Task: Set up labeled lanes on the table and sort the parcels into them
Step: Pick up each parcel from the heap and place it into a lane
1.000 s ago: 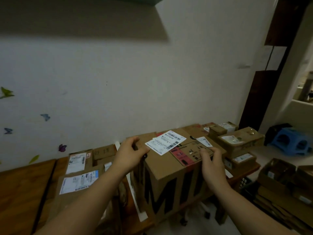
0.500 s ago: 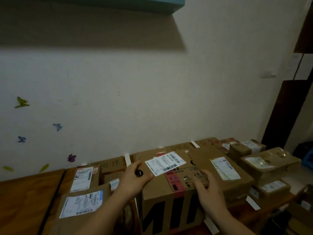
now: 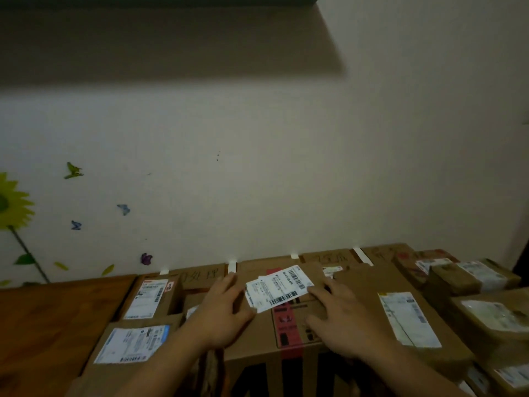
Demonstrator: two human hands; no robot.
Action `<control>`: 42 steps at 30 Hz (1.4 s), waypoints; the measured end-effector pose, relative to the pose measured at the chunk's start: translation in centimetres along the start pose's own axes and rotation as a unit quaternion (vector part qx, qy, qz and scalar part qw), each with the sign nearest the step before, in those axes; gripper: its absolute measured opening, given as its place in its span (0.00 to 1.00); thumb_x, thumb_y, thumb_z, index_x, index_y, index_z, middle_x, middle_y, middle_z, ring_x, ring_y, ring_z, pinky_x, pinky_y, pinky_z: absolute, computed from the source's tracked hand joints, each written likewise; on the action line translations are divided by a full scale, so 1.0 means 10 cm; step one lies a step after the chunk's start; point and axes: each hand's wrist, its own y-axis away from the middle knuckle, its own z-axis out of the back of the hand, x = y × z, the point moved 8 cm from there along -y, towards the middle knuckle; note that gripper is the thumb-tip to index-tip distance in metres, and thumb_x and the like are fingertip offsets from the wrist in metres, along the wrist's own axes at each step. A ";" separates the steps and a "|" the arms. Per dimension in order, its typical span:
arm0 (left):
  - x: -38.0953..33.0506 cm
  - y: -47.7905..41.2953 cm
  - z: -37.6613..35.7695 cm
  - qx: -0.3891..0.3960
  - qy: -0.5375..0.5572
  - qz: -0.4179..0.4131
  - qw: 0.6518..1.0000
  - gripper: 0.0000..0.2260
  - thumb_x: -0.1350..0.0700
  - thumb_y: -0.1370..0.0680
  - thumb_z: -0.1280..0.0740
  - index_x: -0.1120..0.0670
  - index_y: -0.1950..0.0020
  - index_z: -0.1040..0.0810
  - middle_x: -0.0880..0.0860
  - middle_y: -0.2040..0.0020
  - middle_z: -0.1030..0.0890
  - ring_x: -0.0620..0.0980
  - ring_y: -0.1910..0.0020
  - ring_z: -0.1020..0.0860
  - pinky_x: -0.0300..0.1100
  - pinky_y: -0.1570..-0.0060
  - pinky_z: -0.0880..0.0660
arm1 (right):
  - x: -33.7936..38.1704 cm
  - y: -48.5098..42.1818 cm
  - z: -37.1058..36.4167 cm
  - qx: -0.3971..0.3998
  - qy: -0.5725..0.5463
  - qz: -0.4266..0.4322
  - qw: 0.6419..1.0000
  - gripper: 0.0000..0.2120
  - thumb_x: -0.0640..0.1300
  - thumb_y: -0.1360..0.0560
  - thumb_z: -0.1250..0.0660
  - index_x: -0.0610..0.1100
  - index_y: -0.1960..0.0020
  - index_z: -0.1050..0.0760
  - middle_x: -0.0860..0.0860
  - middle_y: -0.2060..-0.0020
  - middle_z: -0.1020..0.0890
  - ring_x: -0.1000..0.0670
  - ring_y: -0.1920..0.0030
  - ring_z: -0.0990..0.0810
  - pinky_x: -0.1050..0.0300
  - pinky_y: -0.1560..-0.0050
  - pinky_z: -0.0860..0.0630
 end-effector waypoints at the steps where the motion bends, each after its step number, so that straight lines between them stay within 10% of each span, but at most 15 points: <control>1: -0.02 -0.01 -0.04 0.018 -0.023 0.002 1.000 0.33 0.37 0.23 0.41 0.46 0.22 0.48 0.48 0.21 0.55 0.50 0.23 0.55 0.47 0.26 0.52 | 0.03 -0.06 -0.03 0.025 0.024 0.004 0.999 0.32 0.64 0.24 0.44 0.58 0.23 0.49 0.54 0.23 0.52 0.49 0.23 0.54 0.46 0.26 0.48; 14: 0.07 -0.19 -0.16 0.080 -0.067 -0.014 0.994 0.38 0.33 0.26 0.42 0.45 0.22 0.54 0.47 0.22 0.59 0.51 0.24 0.63 0.53 0.26 0.55 | 0.13 -0.33 -0.06 0.065 0.071 -0.012 0.995 0.40 0.71 0.30 0.41 0.57 0.24 0.47 0.53 0.23 0.50 0.47 0.24 0.53 0.45 0.26 0.45; 22: 0.03 -0.25 -0.23 0.093 -0.115 -0.036 0.988 0.36 0.31 0.25 0.49 0.43 0.23 0.60 0.46 0.23 0.64 0.47 0.26 0.68 0.55 0.27 0.57 | 0.21 -0.49 -0.22 0.088 0.118 0.011 0.989 0.60 0.82 0.52 0.69 0.58 0.23 0.60 0.52 0.23 0.62 0.47 0.24 0.68 0.43 0.24 0.61; 29: 0.06 -0.27 -0.17 0.115 -0.124 -0.022 0.985 0.35 0.32 0.24 0.48 0.41 0.24 0.60 0.46 0.23 0.63 0.47 0.25 0.66 0.55 0.27 0.58 | 0.25 -0.58 -0.21 0.106 0.160 0.025 0.981 0.38 0.72 0.26 0.53 0.56 0.22 0.57 0.49 0.22 0.58 0.44 0.23 0.63 0.40 0.25 0.58; 42: 0.84 0.15 0.42 0.068 -0.082 0.019 0.994 0.46 0.22 0.36 0.50 0.42 0.23 0.55 0.49 0.22 0.60 0.50 0.24 0.62 0.54 0.26 0.56 | 1.05 -0.57 -0.26 0.100 0.216 0.065 0.969 0.36 0.70 0.25 0.53 0.54 0.22 0.50 0.48 0.22 0.49 0.43 0.23 0.54 0.36 0.28 0.55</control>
